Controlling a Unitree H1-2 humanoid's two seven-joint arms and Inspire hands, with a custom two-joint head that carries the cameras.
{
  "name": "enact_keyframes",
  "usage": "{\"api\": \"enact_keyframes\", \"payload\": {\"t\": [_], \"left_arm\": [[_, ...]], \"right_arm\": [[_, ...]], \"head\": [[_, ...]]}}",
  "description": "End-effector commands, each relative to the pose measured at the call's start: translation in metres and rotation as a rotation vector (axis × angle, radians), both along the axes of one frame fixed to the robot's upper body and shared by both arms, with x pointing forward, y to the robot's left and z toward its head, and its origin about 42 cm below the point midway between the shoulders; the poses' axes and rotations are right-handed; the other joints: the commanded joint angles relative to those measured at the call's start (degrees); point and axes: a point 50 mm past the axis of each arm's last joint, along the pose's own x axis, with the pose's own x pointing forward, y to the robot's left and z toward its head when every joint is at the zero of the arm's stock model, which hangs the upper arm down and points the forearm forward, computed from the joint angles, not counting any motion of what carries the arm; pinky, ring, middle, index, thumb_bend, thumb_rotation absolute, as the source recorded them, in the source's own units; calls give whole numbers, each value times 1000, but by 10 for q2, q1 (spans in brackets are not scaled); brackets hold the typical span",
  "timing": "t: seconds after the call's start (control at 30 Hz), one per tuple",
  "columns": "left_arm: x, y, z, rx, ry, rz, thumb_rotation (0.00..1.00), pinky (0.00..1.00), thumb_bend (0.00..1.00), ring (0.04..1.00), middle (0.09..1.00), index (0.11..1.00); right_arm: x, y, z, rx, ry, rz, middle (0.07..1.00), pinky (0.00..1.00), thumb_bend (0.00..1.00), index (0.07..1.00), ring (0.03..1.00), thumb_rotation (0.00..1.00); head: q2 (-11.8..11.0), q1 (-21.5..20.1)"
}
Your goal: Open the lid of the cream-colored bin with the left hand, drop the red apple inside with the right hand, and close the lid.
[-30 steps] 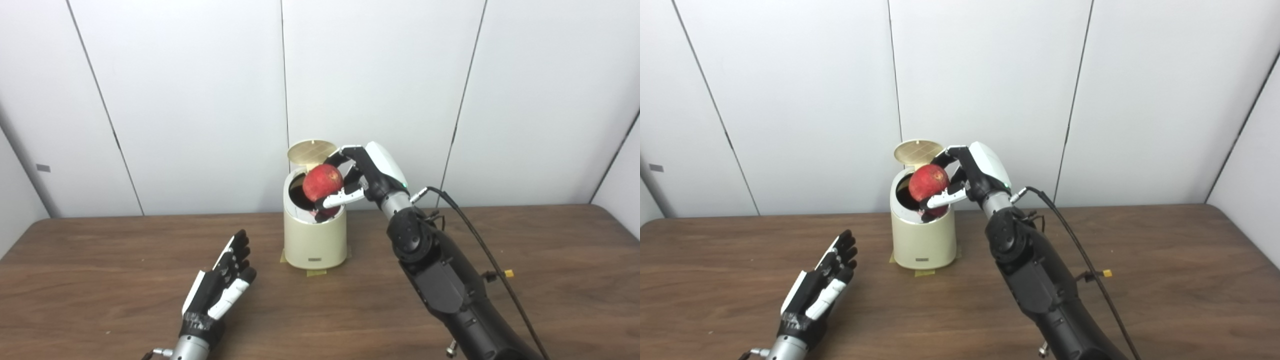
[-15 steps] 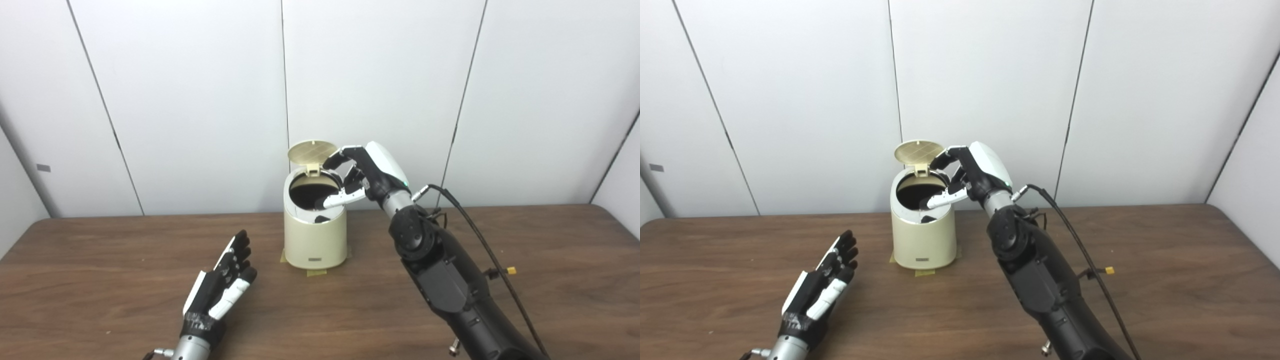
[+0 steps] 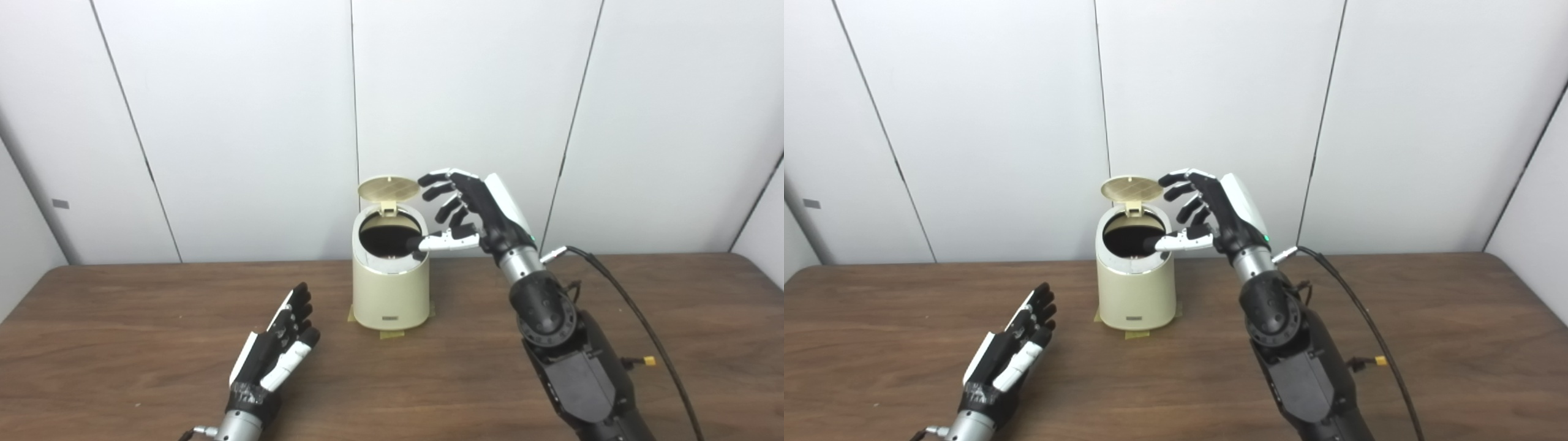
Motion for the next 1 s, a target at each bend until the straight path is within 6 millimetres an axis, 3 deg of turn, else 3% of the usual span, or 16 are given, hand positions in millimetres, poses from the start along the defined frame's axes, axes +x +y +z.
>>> {"api": "enact_keyframes", "payload": {"t": [0.0, 0.1, 0.37, 0.47, 0.73, 0.97], "left_arm": [[1, -3, 0, -1, -17, 4, 594, 1000, 1000, 1000, 1000, 1000], [2, -3, 0, 5, -27, 5, 604, 1000, 1000, 1000, 1000, 1000], [4, -4, 2, -15, -36, 6, 600, 1000, 1000, 1000, 1000, 1000], [4, -4, 3, -30, -34, 4, 597, 1000, 1000, 1000, 1000, 1000], [3, -4, 5, -28, -53, 5, 612, 1000, 1000, 1000, 1000, 1000], [6, -2, 14, 27, -103, 12, 635, 1000, 1000, 1000, 1000, 1000]], "right_arm": [[-10, -17, 18, 103, -130, 41, 670, 372, 780, 731, 504, 402], [-25, -38, 4, 205, -116, 108, 720, 446, 786, 788, 573, 555], [-65, -73, -34, 222, -48, 169, 823, 582, 851, 871, 711, 755], [-80, -80, -53, 245, -4, 181, 851, 630, 864, 890, 738, 769], [-108, -79, -89, 344, 43, 190, 868, 638, 892, 884, 756, 766], [-112, -79, -104, 368, 58, 185, 874, 642, 898, 880, 742, 780]], "head": [[0, 2], [-2, 3], [0, 7], [1, 10], [4, 17], [2, 18]]}}
